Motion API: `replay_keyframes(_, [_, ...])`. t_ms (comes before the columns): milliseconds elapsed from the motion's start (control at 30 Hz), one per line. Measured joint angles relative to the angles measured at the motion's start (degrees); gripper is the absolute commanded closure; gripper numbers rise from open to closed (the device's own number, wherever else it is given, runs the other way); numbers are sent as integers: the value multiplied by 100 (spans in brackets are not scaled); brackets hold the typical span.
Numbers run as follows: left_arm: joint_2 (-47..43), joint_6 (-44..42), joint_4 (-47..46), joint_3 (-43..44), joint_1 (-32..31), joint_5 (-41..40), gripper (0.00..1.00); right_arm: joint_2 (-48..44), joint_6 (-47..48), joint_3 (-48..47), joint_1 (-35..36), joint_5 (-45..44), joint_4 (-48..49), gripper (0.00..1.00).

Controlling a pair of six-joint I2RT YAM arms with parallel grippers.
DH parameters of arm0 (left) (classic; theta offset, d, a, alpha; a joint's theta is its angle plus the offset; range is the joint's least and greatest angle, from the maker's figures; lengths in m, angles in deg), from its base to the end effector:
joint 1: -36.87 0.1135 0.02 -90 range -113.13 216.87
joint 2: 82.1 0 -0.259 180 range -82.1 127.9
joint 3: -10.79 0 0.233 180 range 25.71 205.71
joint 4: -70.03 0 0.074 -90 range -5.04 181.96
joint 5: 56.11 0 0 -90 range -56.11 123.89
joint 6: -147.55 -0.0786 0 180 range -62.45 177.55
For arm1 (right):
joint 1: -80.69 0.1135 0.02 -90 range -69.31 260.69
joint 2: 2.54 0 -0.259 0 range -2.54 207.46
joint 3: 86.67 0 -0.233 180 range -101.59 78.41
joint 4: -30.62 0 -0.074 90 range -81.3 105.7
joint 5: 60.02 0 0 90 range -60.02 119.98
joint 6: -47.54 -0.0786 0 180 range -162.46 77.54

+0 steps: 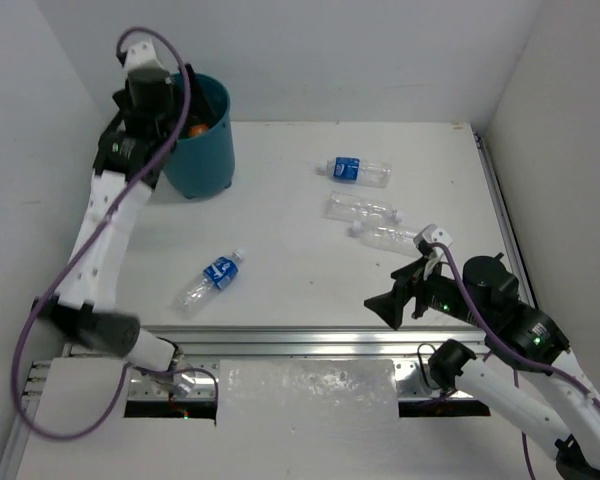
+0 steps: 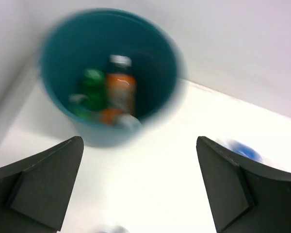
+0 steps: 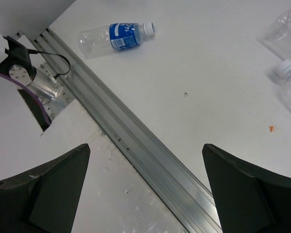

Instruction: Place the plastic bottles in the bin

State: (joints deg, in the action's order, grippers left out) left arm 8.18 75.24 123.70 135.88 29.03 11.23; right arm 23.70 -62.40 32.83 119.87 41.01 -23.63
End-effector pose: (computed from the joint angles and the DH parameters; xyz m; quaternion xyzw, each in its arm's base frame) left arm 0.3521 -0.0179 0.4581 -0.1823 0.7848 0.0298 0.5916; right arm 0.0853 0.0889 0.3075 -0.1906 0.7946 0.3502 0.4578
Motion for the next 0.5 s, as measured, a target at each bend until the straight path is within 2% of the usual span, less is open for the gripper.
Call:
replay_keyframes(100, [-1569,120,17,-1547,-859,170,0,0,-35,4,0,44,20,1])
replay_keyframes(233, [-2520,105,420,-2983,-1069,420,0,0,-37,2,0,155,-22,1])
replay_keyframes(367, [-2221,-140,560,-3956,-1012,444,0,-74,-37,4,0,223,-42,1])
replay_keyframes(500, [-1268,-374,699,-4706,-1056,1139,0,-223,-42,7,0,348,20,1])
